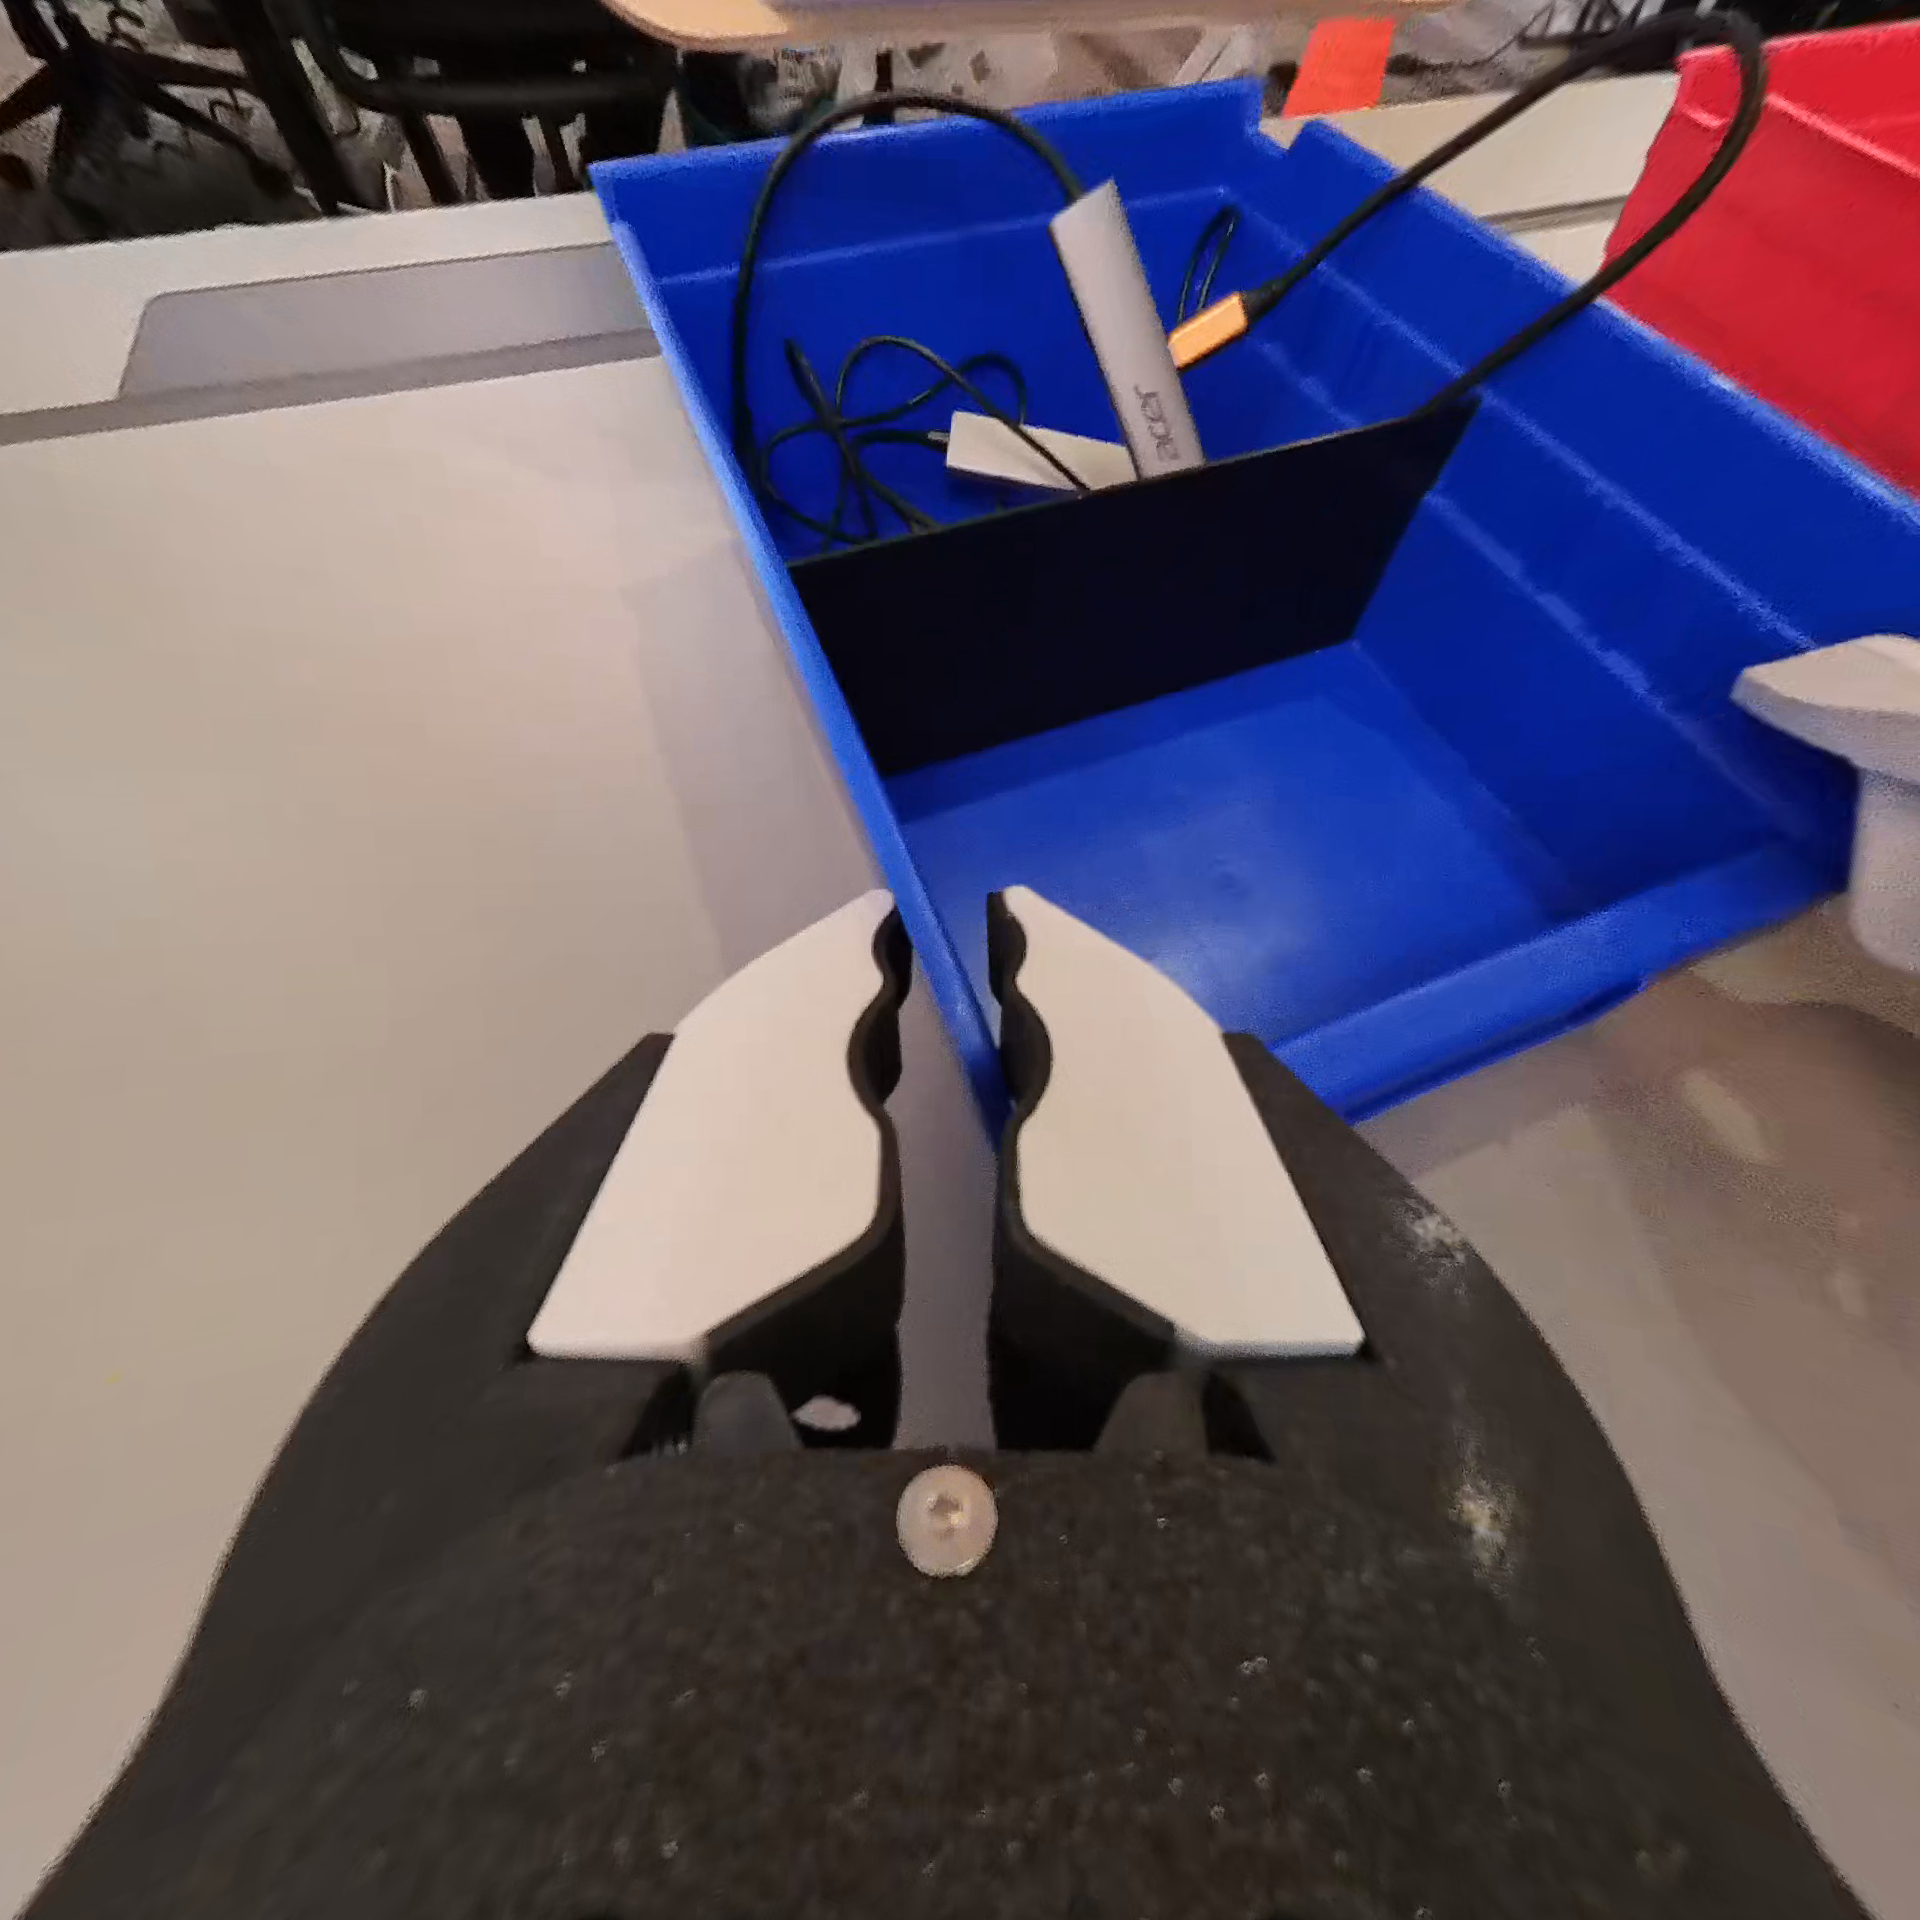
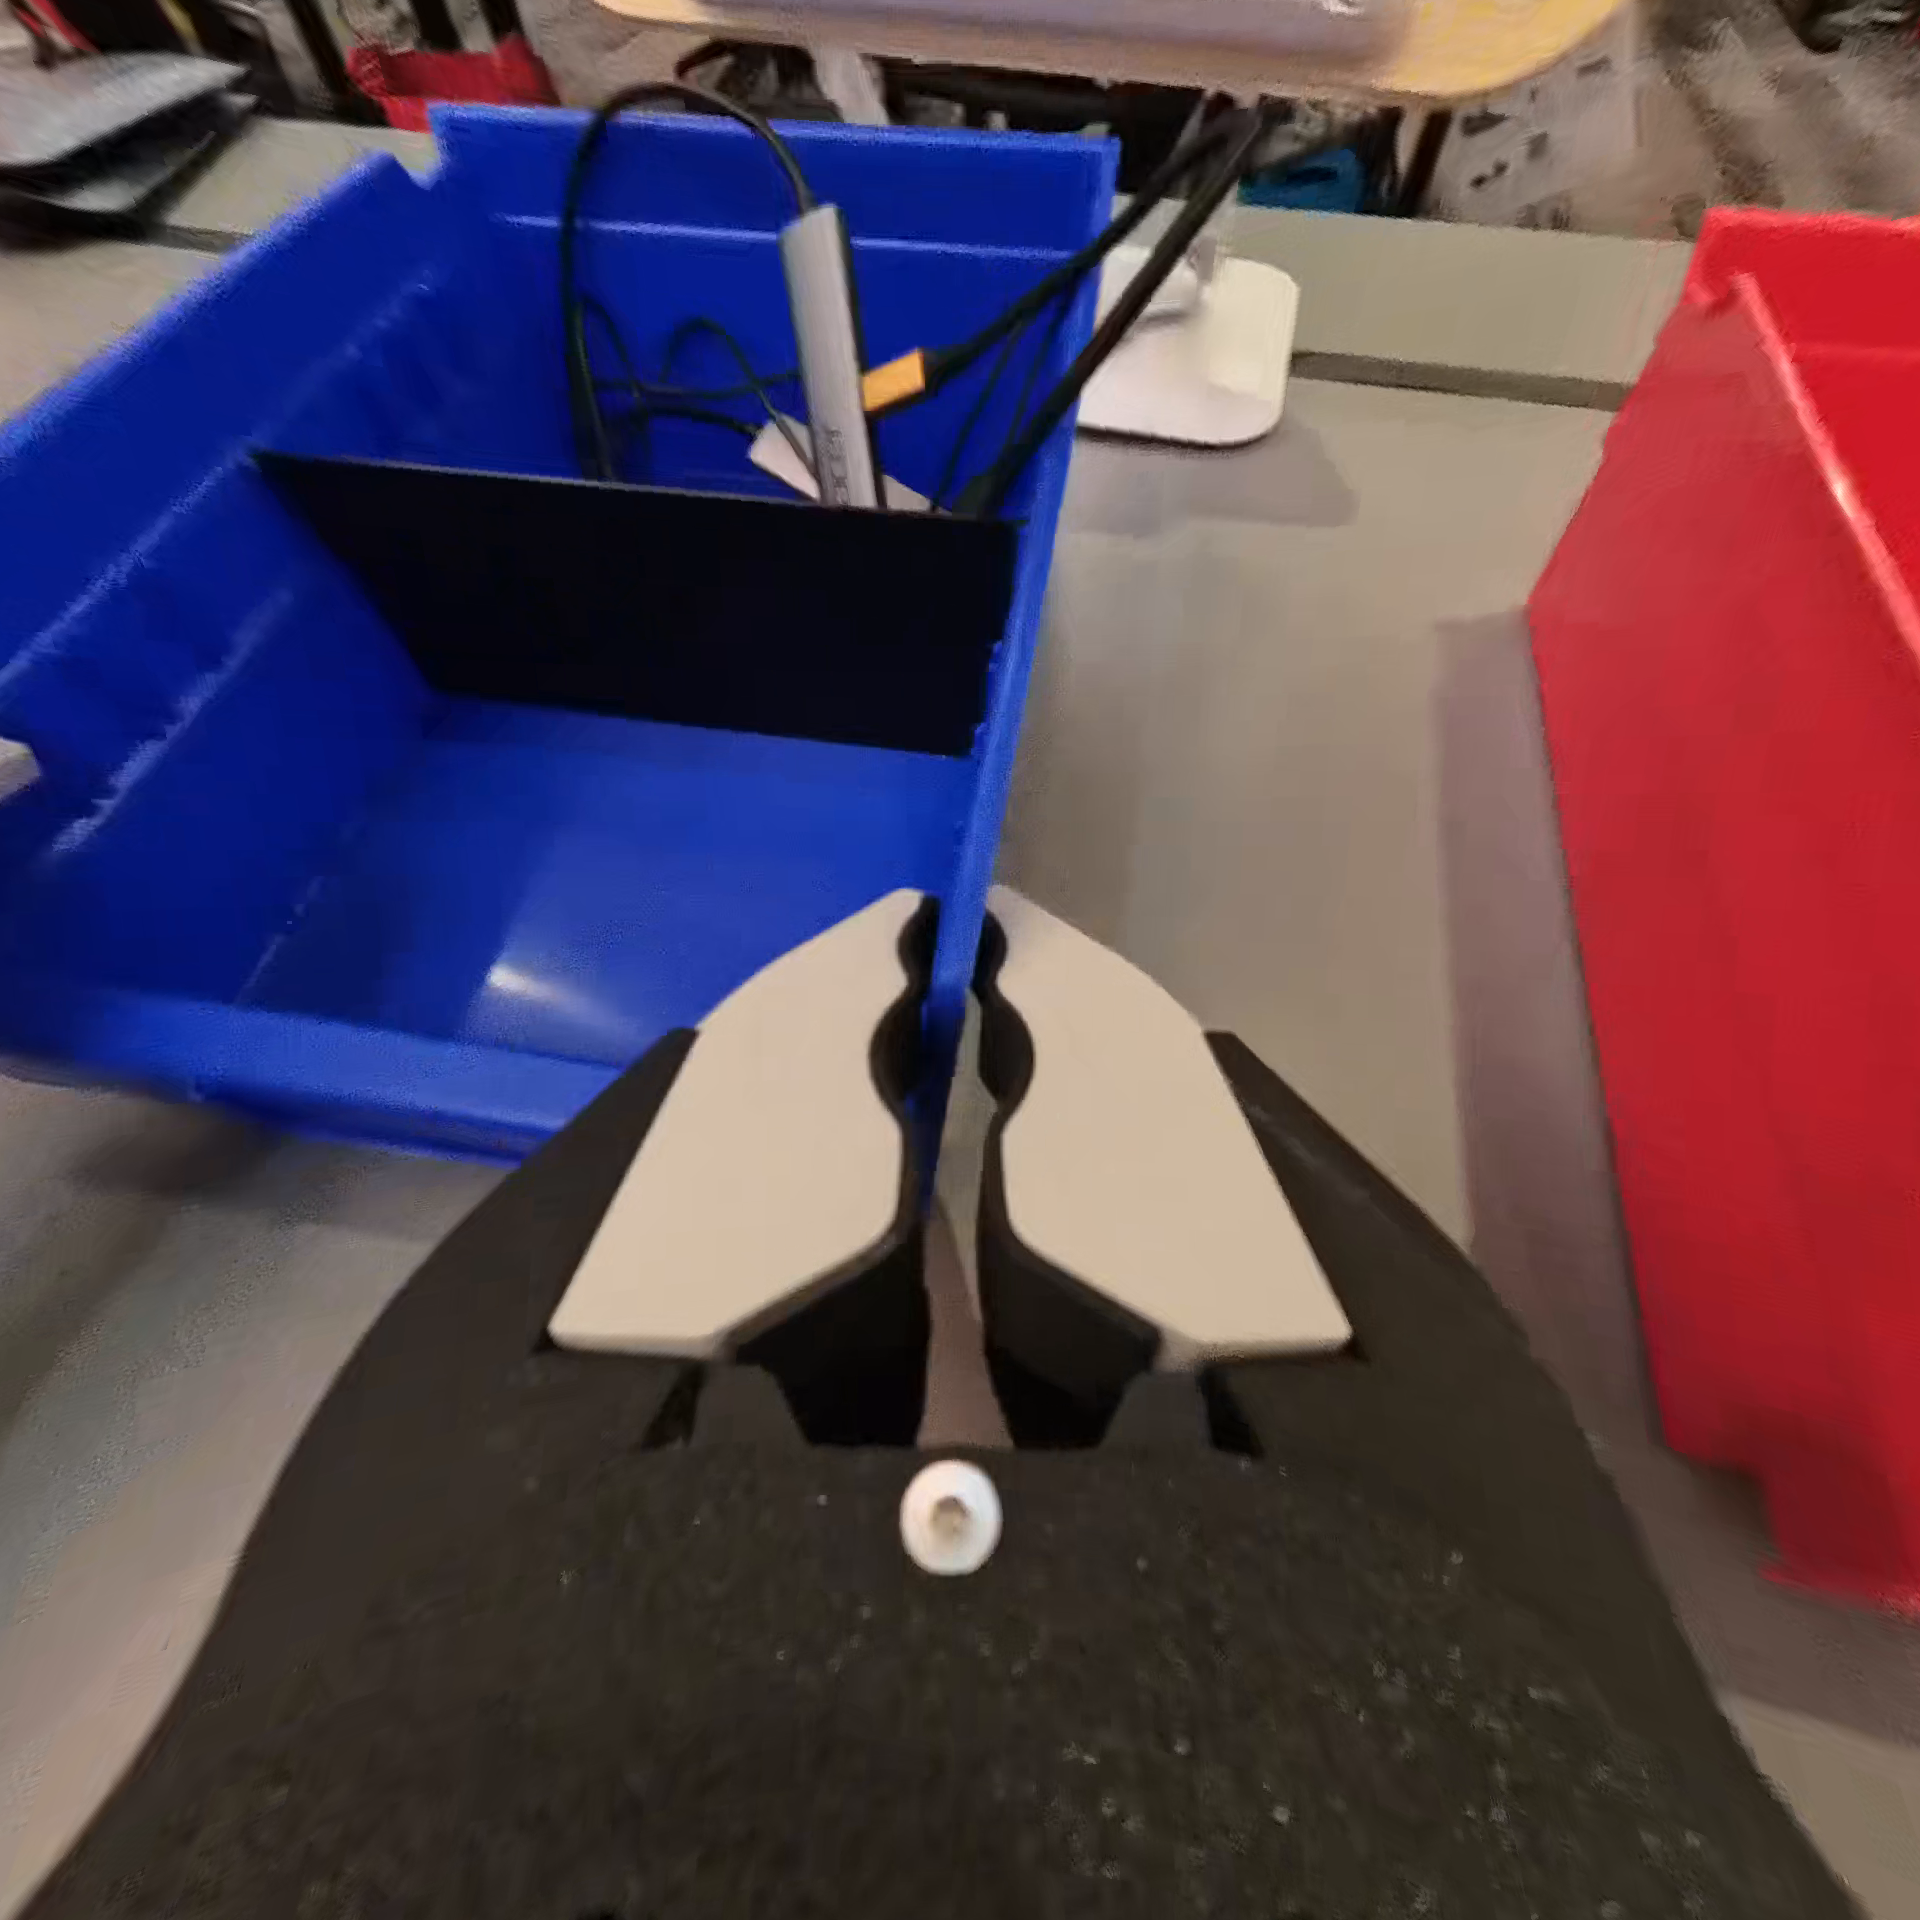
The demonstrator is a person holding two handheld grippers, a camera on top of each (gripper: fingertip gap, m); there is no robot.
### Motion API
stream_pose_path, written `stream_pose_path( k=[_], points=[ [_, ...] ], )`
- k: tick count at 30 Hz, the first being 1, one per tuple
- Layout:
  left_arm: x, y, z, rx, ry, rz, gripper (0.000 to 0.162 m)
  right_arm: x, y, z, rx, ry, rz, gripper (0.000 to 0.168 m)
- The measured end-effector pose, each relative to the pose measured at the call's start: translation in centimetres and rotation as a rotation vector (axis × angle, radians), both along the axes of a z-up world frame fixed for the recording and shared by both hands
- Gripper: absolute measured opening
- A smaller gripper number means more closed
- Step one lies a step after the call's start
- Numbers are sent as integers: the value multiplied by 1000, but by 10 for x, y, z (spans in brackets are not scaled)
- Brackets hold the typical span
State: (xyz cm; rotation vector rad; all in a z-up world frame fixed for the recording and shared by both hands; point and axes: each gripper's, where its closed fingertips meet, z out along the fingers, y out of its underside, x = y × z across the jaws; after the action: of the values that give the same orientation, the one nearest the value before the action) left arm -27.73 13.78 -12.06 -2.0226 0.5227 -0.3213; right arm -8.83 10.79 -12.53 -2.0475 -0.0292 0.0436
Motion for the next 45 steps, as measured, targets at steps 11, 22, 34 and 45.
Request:
stream_pose_path(
  k=[11,22,34,45],
  points=[
    [-174,29,37,146,-2,202,2,-173,12,21,117,68,30,7],
    [-252,53,5,54,-219,262,5,-260,36,2,114,87,214,16],
    [-266,-4,71,263,-197,412,33,-100,-47,31,112,132,481,26],
    [-134,-67,4,-44,-279,92,29,223,-131,18,187,-107,-188,30]
  ],
)
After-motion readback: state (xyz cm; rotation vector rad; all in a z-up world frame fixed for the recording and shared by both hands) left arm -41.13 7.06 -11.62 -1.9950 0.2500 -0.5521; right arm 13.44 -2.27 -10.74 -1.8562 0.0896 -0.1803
